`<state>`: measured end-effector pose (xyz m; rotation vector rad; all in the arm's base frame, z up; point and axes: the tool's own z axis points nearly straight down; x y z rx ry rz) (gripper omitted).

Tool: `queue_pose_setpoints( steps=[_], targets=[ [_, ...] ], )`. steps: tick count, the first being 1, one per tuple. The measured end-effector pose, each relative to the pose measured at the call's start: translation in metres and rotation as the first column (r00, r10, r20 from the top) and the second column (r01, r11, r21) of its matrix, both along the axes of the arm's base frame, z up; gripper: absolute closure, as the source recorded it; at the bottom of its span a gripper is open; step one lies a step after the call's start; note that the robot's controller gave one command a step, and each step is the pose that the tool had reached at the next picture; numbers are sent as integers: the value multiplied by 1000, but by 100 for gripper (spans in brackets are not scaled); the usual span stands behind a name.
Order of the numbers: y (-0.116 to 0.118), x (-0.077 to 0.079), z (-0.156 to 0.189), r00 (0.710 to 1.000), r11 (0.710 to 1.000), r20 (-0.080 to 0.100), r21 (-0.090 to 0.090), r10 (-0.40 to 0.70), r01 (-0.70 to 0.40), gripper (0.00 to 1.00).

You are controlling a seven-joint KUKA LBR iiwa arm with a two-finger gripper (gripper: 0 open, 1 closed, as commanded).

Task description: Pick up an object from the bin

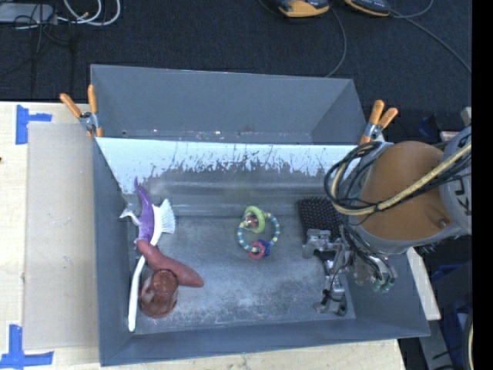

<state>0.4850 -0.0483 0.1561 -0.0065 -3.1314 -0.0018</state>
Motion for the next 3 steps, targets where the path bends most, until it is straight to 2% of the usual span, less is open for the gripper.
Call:
queue_pose_setpoints(
  steps=[1,2,3],
  targets=[
    [0,2,4,1000,1000,8,-1,2,-2,0],
    [75,86,-66,1000,1000,8,1,-2,2,0],
    [39,70,-67,978,978,2,3,210,-210,0]
  ],
)
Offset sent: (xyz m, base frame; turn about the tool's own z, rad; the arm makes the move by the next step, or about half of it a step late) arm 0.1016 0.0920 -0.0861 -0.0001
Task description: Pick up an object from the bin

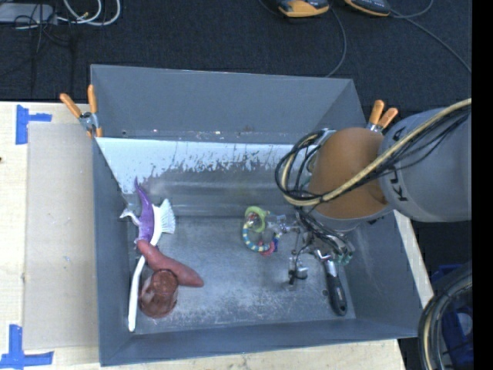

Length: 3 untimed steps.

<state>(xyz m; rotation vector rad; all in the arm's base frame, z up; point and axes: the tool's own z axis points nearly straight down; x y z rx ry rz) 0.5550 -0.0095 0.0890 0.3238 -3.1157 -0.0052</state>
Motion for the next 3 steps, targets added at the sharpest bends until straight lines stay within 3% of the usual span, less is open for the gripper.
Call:
queue_pose_setpoints(
  steps=[1,2,3],
  targets=[
    [-2,56,9,994,994,7,-1,110,-110,0],
    [13,51,-15,993,993,2,2,115,-115,0],
    [-88,62,-18,673,673,16,6,740,-740,100]
  ],
)
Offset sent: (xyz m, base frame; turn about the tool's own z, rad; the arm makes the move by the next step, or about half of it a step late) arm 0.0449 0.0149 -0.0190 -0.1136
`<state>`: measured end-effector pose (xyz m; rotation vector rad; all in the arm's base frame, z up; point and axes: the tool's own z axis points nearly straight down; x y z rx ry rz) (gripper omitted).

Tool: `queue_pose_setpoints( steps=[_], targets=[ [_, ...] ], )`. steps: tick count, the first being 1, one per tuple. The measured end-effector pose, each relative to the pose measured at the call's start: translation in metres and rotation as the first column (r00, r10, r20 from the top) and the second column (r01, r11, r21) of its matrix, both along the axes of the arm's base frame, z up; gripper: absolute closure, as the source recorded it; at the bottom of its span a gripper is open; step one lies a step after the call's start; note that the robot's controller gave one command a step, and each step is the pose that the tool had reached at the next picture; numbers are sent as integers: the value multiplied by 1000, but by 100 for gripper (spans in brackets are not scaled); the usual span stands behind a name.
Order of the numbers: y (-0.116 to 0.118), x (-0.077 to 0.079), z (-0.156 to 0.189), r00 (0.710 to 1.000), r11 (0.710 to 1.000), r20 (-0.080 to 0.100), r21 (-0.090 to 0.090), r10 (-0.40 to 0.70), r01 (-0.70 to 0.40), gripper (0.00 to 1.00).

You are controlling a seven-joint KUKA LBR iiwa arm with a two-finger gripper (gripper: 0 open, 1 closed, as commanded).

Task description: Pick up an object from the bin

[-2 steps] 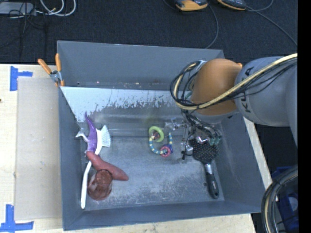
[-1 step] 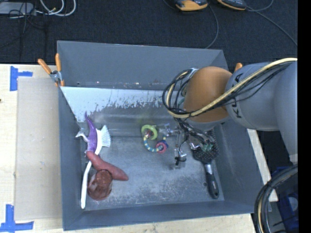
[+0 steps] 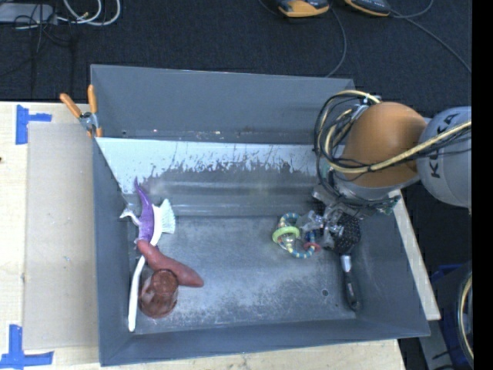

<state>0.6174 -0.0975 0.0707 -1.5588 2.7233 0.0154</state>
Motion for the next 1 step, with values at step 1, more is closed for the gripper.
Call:
queue_pose_setpoints(
  steps=[1],
  targets=[
    [-13,2,0,1000,1000,1,-2,5,-5,100]
  ],
)
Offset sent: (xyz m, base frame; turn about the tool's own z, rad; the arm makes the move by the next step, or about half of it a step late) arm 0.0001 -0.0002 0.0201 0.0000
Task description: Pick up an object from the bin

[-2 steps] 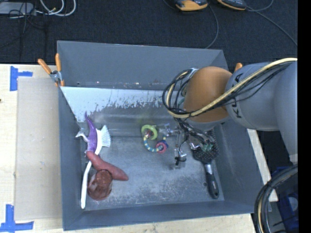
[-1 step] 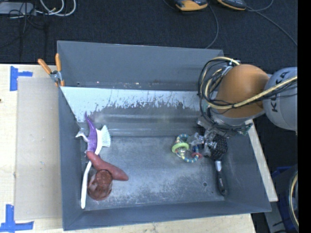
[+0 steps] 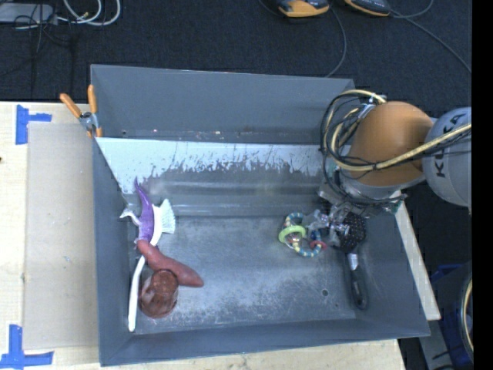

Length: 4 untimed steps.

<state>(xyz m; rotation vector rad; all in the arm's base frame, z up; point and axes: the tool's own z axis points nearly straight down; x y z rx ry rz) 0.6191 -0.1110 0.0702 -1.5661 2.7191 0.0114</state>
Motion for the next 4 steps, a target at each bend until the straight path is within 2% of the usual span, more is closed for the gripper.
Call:
queue_pose_setpoints(
  steps=[2,3,4],
  targets=[
    [4,-2,10,1000,1000,-8,1,0,0,100],
    [4,-3,42,1000,1000,-10,1,-2,2,100],
    [3,-1,70,1000,1000,-2,-1,-3,3,100]
  ],
)
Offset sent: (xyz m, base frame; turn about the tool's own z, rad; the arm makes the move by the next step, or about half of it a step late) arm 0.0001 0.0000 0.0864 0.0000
